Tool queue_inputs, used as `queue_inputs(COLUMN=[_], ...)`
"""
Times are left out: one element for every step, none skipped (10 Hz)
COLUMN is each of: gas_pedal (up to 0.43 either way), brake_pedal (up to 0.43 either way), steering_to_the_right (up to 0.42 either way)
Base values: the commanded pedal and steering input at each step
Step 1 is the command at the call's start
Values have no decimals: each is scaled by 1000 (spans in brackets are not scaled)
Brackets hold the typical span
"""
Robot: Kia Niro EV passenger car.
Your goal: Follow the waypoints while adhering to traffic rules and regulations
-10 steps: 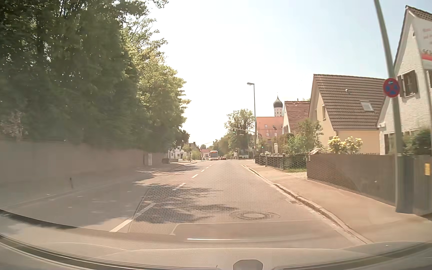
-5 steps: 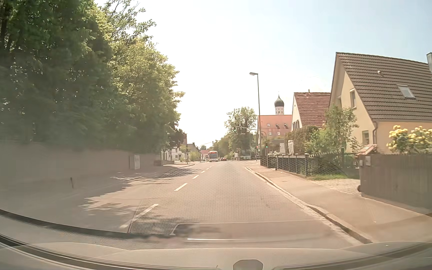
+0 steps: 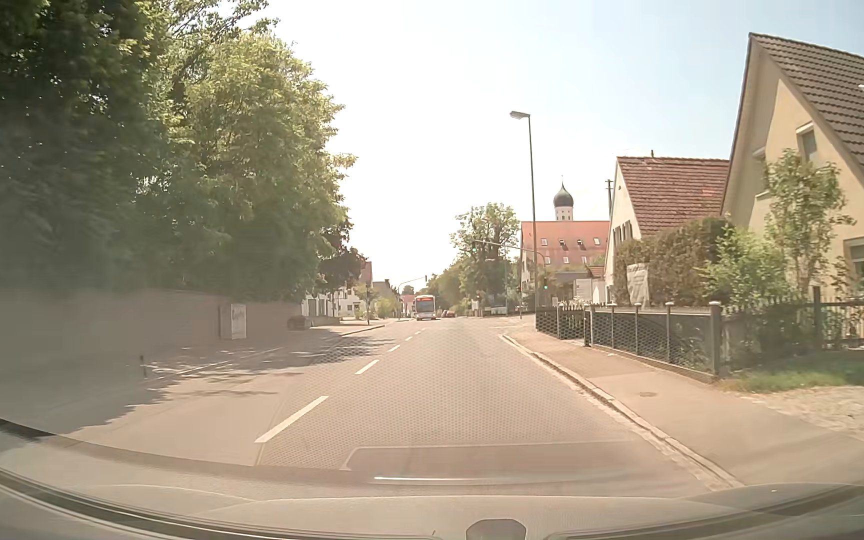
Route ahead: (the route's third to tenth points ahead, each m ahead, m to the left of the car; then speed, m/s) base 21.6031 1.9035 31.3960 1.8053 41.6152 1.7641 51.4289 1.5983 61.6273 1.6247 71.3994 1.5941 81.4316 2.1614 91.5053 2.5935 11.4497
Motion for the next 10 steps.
queue_inputs(gas_pedal=[118, 118, 118, 118, 118, 110, 110, 110, 110, 110], brake_pedal=[0, 0, 0, 0, 0, 0, 0, 0, 0, 0], steering_to_the_right=[-3, -2, -1, 0, -1, -2, -1, -4, -7, -6])
